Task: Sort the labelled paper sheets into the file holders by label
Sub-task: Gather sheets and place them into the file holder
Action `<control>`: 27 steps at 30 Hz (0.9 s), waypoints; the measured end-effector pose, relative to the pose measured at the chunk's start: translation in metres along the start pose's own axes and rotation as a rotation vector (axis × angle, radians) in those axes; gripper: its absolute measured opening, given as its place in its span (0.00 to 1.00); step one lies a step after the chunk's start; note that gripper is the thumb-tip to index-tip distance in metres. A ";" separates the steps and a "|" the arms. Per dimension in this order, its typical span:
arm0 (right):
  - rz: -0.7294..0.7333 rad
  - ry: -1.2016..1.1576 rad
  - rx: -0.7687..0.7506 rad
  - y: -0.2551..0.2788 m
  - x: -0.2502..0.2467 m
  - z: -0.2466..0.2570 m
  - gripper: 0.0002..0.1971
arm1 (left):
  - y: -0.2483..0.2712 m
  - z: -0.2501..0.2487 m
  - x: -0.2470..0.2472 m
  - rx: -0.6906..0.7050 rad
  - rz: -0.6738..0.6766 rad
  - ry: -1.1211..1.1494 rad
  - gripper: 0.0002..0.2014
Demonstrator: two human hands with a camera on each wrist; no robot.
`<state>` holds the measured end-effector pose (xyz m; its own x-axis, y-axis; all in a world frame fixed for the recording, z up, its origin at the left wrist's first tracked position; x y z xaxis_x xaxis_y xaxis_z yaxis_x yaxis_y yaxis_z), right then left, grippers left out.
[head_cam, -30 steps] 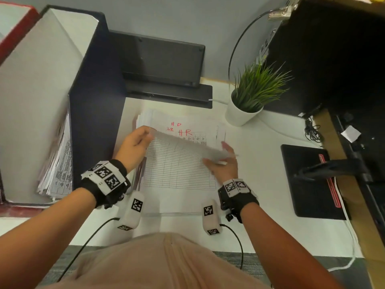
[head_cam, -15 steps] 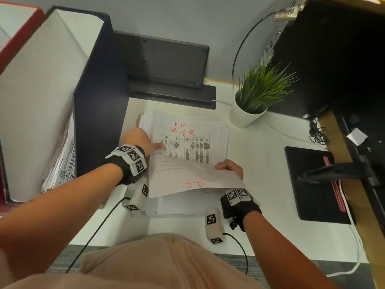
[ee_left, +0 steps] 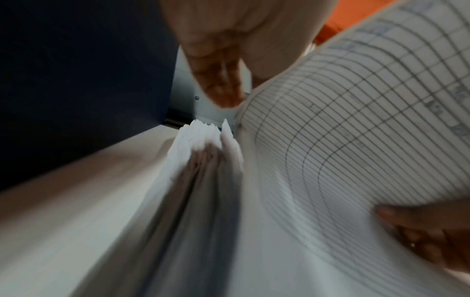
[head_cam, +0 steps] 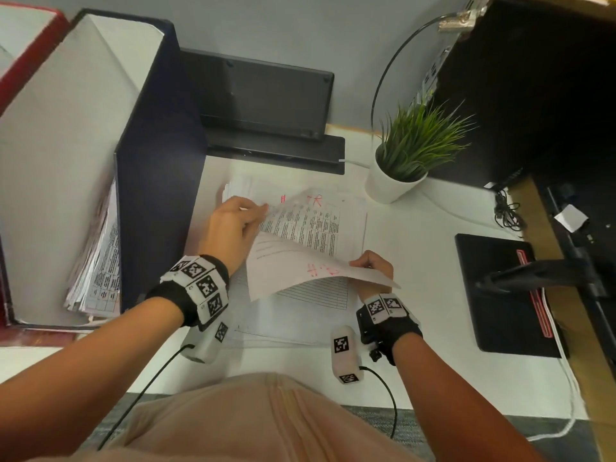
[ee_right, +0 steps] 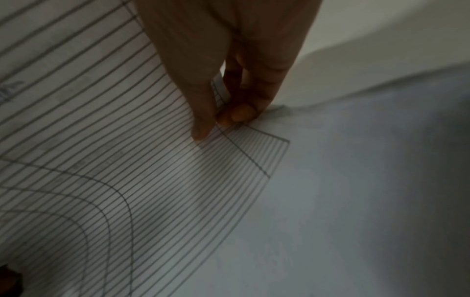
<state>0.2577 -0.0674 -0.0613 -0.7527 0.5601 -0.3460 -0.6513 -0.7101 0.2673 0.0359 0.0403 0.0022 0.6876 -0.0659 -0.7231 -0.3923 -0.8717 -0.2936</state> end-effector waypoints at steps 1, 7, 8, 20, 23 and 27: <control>-0.012 0.002 0.003 0.000 -0.001 0.001 0.18 | 0.002 0.000 0.000 0.007 0.000 0.109 0.10; 0.023 -0.242 0.044 0.001 -0.005 0.004 0.33 | 0.008 -0.006 -0.002 -0.394 0.006 0.670 0.12; 0.063 -0.329 0.113 -0.001 -0.006 0.005 0.27 | 0.007 -0.008 -0.003 -0.423 0.015 0.707 0.13; 0.083 -0.493 0.346 0.005 -0.009 0.001 0.18 | -0.018 0.048 0.008 -0.676 0.181 0.093 0.06; 0.074 -0.475 0.321 0.007 -0.005 -0.001 0.19 | -0.017 0.049 0.011 -0.671 0.228 0.026 0.13; 0.106 -0.282 0.185 0.004 -0.005 0.002 0.12 | -0.018 0.045 0.010 -0.630 0.211 0.003 0.13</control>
<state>0.2587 -0.0717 -0.0569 -0.7972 0.6014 -0.0522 -0.5548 -0.6959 0.4560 0.0226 0.0775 -0.0281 0.6372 -0.2668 -0.7230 -0.0868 -0.9570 0.2767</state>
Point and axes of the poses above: each hand's wrist, its own y-axis away from the middle knuckle, its own x-axis out of the palm, z = x × y, the point moved 2 cm from there along -y, towards the middle knuckle, and after that the axes turned 2 degrees about x, right-handed, at the moved point
